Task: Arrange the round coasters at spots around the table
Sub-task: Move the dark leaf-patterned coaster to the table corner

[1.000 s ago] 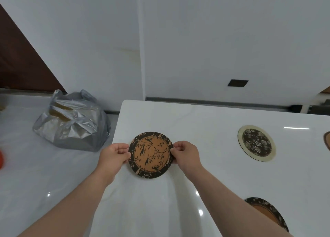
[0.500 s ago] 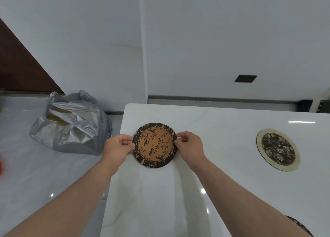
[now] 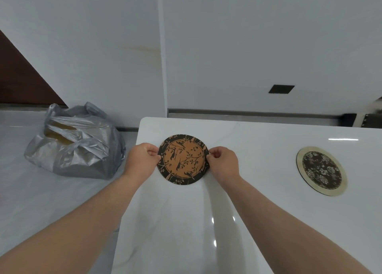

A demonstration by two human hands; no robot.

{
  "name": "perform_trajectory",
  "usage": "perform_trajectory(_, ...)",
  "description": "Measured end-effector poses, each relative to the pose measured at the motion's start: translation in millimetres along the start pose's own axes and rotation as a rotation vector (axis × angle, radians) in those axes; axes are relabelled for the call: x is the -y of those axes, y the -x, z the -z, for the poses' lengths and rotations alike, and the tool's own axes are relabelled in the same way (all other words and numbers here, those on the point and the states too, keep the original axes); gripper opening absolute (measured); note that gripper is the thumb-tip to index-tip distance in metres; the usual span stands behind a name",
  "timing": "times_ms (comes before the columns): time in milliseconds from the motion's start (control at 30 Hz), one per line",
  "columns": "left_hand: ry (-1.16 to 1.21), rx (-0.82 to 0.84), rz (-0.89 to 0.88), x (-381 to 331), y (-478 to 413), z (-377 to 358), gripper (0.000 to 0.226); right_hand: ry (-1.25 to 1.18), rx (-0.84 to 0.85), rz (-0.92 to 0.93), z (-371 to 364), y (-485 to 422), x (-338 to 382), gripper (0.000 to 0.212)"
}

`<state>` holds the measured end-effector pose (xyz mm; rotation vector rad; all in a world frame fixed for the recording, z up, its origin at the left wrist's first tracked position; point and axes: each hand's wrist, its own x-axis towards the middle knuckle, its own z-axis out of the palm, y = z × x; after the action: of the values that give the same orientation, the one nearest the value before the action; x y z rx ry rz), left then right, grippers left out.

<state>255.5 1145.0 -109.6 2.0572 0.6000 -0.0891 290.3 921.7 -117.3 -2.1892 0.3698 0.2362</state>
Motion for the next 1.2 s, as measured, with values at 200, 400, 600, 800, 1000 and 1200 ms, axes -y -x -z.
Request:
perform_trajectory(200, -0.095, 0.043, -0.044, -4.1, -4.5, -5.2, 0.017, 0.055, -0.031, -0.021, 5.5, -4.9, 1.5, 0.016)
perform_trajectory(400, -0.124, 0.106, -0.045, -9.6, 1.1, -4.5, 0.012, 0.101, -0.024, -0.037, 8.6, -2.2, -3.1, 0.020)
perform_trajectory(600, -0.178, 0.192, 0.018, -13.6, -0.2, -0.2, 0.013, 0.160, -0.007, -0.002, 10.6, 2.4, -0.6, 0.024)
perform_trajectory(800, -0.182, 0.238, 0.002, -12.3, 0.9, -0.5, 0.012, 0.245, 0.043, 0.095, 20.1, 7.8, 1.2, 0.024)
perform_trajectory(1000, -0.741, 0.239, -0.316, -0.5, 5.5, 7.8, 0.105, 0.549, 0.345, 0.287, 48.1, 13.0, -1.7, 0.077)
perform_trajectory(1200, -0.857, 0.333, -0.345, 11.0, 2.1, -1.7, 0.125, 0.670, 0.427, 0.301, 46.2, 3.8, -8.0, 0.116)
